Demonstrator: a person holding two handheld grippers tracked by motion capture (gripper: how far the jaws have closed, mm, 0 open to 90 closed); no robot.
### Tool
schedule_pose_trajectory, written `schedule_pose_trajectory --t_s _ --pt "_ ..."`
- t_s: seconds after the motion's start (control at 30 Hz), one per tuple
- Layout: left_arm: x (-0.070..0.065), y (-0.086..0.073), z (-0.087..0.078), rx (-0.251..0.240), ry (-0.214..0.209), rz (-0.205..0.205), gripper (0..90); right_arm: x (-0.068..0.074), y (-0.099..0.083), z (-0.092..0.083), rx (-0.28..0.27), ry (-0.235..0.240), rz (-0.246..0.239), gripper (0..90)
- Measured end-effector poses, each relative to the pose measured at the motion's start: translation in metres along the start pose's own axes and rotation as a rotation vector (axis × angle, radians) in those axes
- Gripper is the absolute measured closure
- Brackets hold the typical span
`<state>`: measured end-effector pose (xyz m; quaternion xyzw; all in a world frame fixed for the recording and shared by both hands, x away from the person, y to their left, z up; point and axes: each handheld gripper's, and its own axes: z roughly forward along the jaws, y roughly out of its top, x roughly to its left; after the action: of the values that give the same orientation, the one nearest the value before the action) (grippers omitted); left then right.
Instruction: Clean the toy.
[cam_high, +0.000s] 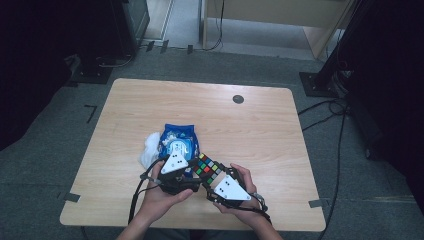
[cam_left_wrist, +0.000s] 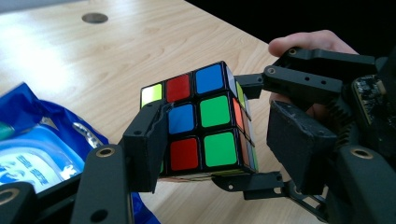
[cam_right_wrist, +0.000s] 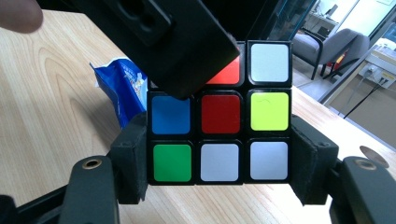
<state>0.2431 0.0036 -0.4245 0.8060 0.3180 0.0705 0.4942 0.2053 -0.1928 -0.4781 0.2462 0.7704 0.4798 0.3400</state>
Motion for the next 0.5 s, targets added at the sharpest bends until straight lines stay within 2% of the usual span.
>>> schedule_pose_trajectory --t_s 0.1,0.5 --pt "0.002 -0.002 0.003 0.028 0.001 -0.005 35.7 0.003 0.002 0.000 -0.008 0.001 -0.007 34.5" --pt "-0.001 -0.002 0.011 0.069 0.013 -0.023 30.8 0.006 0.004 -0.002 -0.017 -0.006 -0.025 34.6"
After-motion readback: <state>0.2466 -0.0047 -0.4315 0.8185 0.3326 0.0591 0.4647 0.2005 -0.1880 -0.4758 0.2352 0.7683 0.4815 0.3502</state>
